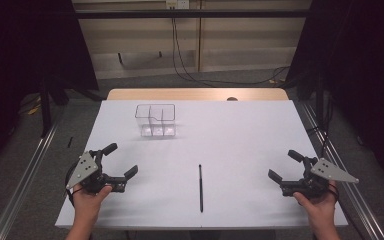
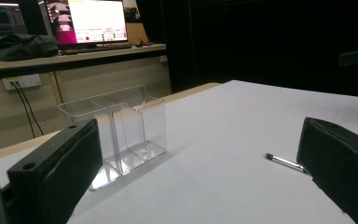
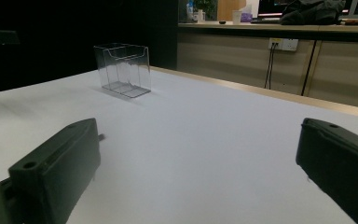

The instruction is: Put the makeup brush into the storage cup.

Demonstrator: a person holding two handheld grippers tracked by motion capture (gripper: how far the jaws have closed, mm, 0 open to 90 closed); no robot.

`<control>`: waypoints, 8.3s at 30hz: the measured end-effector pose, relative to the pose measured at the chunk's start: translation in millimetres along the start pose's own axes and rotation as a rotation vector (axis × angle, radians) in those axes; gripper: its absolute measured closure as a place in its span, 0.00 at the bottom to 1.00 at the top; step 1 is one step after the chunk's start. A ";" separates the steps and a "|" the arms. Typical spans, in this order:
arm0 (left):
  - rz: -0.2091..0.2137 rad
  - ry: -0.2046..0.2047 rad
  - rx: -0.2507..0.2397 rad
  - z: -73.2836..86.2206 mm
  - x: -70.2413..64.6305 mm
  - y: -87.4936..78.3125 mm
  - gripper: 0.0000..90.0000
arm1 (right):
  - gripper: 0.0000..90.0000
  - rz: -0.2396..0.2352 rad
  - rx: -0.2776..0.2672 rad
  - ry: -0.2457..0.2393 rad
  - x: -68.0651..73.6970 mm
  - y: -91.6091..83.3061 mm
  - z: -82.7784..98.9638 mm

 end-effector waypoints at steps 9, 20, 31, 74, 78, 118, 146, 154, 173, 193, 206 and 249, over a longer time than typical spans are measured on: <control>0.003 0.002 -0.004 -1.0 -0.4 2.0 0.00 | 0.00 -0.003 0.002 -0.005 1.0 -0.6 0.2; 0.018 -0.001 -0.002 -3.0 -6.3 11.7 0.00 | 0.00 -0.004 0.000 -0.010 1.2 -2.3 0.2; 0.047 0.007 -0.003 -6.0 -16.4 24.0 0.00 | 0.00 -0.010 0.001 -0.022 1.9 -2.2 -0.1; 0.164 -0.042 -0.001 -11.7 -49.9 77.1 0.00 | 0.00 -0.014 -0.010 -0.026 3.2 -2.7 -1.5; 0.171 -0.056 0.010 -11.7 -53.0 82.0 0.00 | 0.00 -0.014 -0.009 -0.029 3.4 -2.4 -1.4; 0.246 -0.061 0.059 -10.4 -82.2 115.2 0.00 | 0.00 -0.014 -0.013 -0.034 3.7 -2.9 -2.1; 0.260 -0.061 0.118 -7.2 -94.4 126.3 0.00 | 0.00 -0.015 -0.012 -0.036 3.6 -2.7 -1.9; 0.268 -0.057 0.176 -8.3 -100.6 133.4 0.00 | 0.00 -0.015 -0.012 -0.037 3.9 -3.0 -2.1; 0.220 -0.107 0.436 2.8 -103.7 148.9 0.00 | 0.00 -0.013 -0.003 -0.032 4.1 -2.5 -1.4; 0.175 -0.139 0.660 5.7 -110.6 161.4 0.00 | 0.00 -0.014 0.002 -0.037 3.5 -2.4 -0.7; 0.153 -0.150 0.765 4.8 -113.2 168.9 0.00 | 0.00 -0.018 0.006 -0.040 3.5 -2.0 -0.4; 0.100 -0.167 1.036 19.0 -122.4 181.1 0.04 | 0.00 -0.013 0.008 -0.037 3.3 -2.9 -0.3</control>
Point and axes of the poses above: each handheld gripper's, and its own axes: y roughly forward along the jaws, z roughly out of its underside, x roughly to its left, the point moved 2 cm from there along y, roughly forward along the jaws, and after that the axes turned 6 degrees about -y, right-handed, at the moved point
